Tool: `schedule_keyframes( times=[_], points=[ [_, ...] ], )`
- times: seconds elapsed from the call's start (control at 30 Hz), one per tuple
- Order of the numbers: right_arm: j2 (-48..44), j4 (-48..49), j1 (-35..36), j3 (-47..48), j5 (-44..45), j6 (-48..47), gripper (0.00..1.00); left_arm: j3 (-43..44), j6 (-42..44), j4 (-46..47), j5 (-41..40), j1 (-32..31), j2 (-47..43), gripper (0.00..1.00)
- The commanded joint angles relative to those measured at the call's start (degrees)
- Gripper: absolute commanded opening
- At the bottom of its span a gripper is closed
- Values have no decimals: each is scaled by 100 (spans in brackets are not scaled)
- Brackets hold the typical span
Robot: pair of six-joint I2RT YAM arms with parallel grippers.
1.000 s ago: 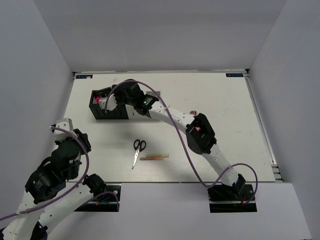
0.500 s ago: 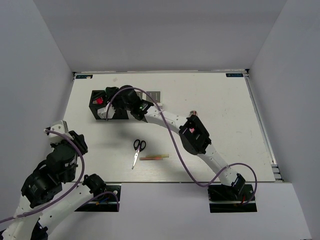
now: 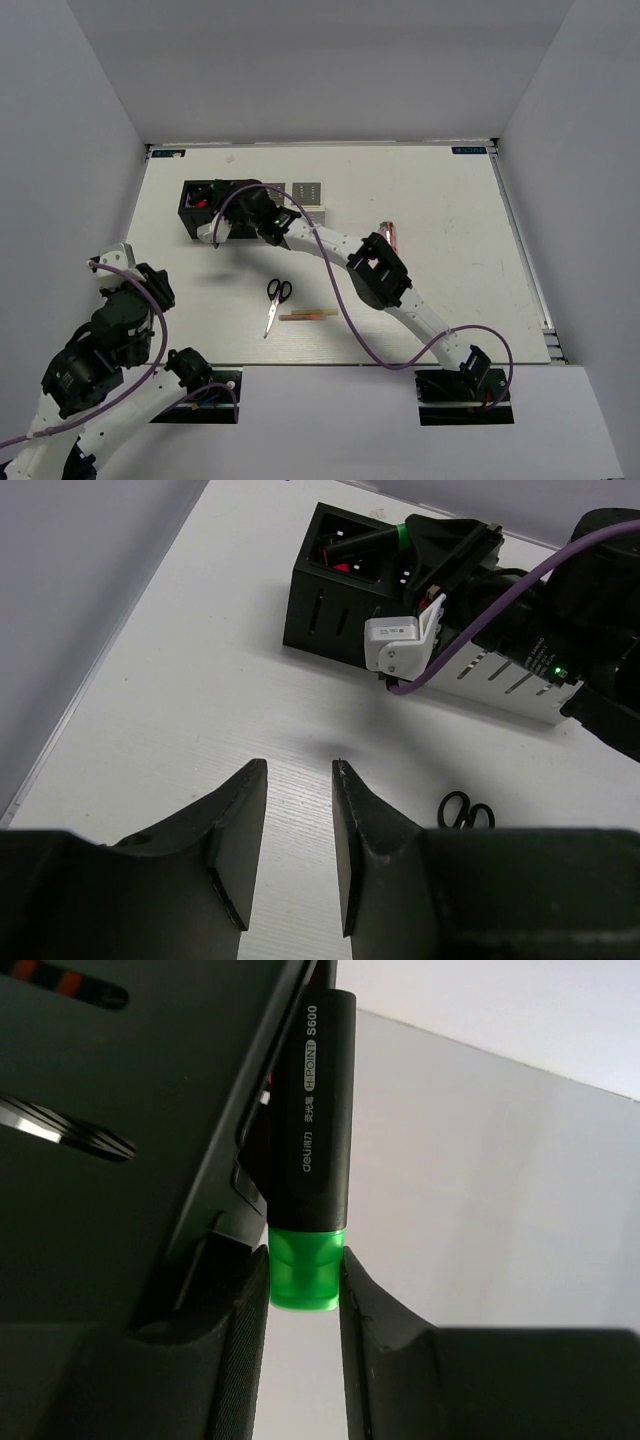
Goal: Sort the stationery into containers
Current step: Place the pen in the storage box.
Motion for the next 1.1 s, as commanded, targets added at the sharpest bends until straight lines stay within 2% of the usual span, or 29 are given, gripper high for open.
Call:
schedule_keyframes(
  times=[0.0,0.3,0.4,0.43,0.6,0.83,0.97,1.07],
  points=[
    [23,274,-24,240,271,-437,0,-30,2,-63,3,-21,-9,43],
    [-65,651,11,-112,139,-613,0,-13,-42,-133,-6,-21,-62,43],
    [-91,670,11,-164,130,-640,15,-4,-42,-177,-6,-21,-97,43],
    [-135,669,20,-182,-52,-649,17,-4,-59,-195,3,-21,-97,43],
    [-179,661,11,-340,-133,-736,24,-4,-95,-257,-23,-21,-184,43],
    [-293,661,29,-533,-239,-798,28,5,-156,-336,-23,-12,-255,43],
    [-284,652,38,-534,-265,-842,39,5,-174,-353,-23,-21,-264,43],
    [-293,634,29,-542,-248,-842,42,-4,-191,-362,-15,-21,-272,43]
  ],
)
